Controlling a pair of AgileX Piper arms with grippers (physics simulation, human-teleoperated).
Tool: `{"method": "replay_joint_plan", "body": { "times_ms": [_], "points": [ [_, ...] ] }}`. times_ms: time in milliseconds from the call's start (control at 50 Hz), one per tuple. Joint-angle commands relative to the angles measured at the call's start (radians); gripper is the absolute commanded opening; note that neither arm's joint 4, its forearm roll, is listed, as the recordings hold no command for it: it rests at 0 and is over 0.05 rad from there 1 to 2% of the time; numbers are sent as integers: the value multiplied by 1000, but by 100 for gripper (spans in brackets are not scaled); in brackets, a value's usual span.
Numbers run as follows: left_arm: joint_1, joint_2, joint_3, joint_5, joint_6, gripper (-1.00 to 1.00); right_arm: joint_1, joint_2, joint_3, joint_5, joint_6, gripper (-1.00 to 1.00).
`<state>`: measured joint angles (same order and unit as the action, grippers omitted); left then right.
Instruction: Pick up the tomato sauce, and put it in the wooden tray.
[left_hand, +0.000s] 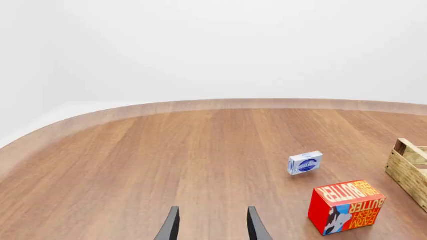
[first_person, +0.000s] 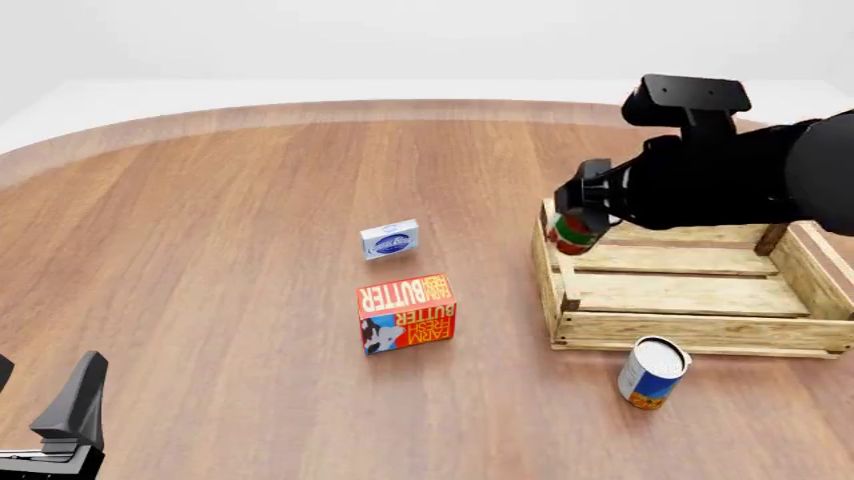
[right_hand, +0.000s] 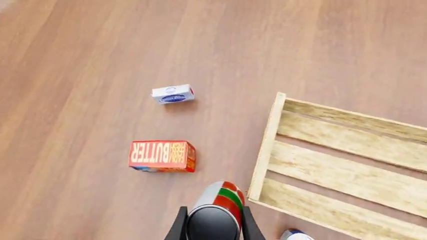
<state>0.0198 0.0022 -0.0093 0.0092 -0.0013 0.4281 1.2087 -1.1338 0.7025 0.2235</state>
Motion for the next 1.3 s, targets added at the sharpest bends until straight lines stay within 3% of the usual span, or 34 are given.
{"method": "replay_joint_plan", "body": {
  "times_ms": [20,280,320,400,520,720,800,1300],
  "points": [
    [-20,0,0,0,0,100,-136,-5,-54,33,-22,-100],
    [-20,0,0,0,0,100,-272,86,-61,-9,-61,-100],
    [-20,0,0,0,0,100,-289,127,-53,-21,-46,-100],
    [-20,0,0,0,0,100,-345,166,-49,-60,-92,-100],
    [-20,0,0,0,0,100,-388,241,-40,-104,-92,-100],
    [-20,0,0,0,0,100,-503,328,14,-203,-163,-100],
    [-20,0,0,0,0,100,-519,355,7,-215,-145,-100],
    [-20,0,0,0,0,100,-550,477,50,-327,-189,-100]
  ]
}}
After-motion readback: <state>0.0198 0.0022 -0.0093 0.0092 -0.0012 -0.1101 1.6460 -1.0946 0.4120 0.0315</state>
